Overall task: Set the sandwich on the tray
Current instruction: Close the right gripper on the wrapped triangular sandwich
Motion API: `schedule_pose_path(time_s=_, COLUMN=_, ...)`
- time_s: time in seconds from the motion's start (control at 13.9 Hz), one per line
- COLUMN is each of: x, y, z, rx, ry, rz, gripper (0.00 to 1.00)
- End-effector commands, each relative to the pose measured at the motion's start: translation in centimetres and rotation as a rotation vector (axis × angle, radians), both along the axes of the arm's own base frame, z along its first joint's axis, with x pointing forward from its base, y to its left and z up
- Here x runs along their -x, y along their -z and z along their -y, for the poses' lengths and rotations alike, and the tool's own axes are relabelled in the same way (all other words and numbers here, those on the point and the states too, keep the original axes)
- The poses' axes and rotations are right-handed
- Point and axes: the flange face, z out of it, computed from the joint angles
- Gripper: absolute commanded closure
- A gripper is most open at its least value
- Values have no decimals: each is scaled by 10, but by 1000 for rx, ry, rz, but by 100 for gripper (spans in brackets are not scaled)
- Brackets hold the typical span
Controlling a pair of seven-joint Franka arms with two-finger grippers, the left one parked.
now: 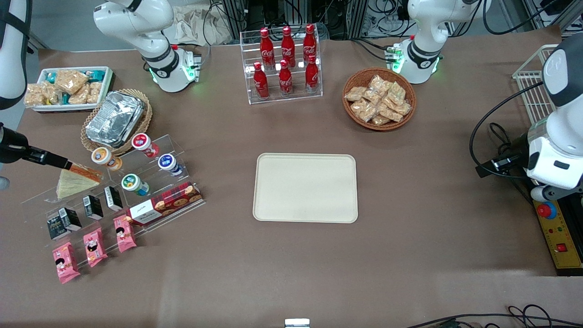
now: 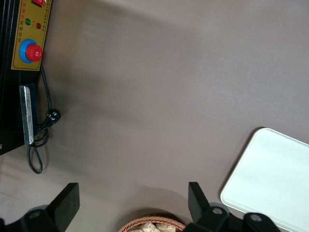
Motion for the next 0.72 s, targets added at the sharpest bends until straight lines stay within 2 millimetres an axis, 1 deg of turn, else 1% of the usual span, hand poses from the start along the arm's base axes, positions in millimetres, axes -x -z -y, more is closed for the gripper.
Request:
schedule_pose_path(time_s=0.0, x=14, y=-3, z=23, rx=28, ry=248, rz=3, gripper=0)
schedule_pose_path(time_s=0.14, x=17, y=1, z=35, rx=44, ry=422, rz=-6, gripper=0)
schedule_pose_path(time_s=0.29, x=19, y=10, z=52, rx=59, ry=539, rz=-17, gripper=0)
schedule_pose_path(time_s=0.36, x=19, y=18, z=59, rx=64, ry=559, rz=-36, gripper=0)
schedule_pose_path(time_s=0.43, x=22, y=27, z=70, rx=67, ry=580, rz=-48, gripper=0)
schedule_pose_path(time_s=0.5, x=23, y=36, z=76, rx=67, ry=596, rz=-50, gripper=0)
schedule_pose_path(time_s=0.58, x=25, y=45, z=78, rx=42, ry=637, rz=-34, gripper=0)
schedule_pose_path(time_s=0.65, x=30, y=53, z=88, rx=24, ry=690, rz=-21, gripper=0)
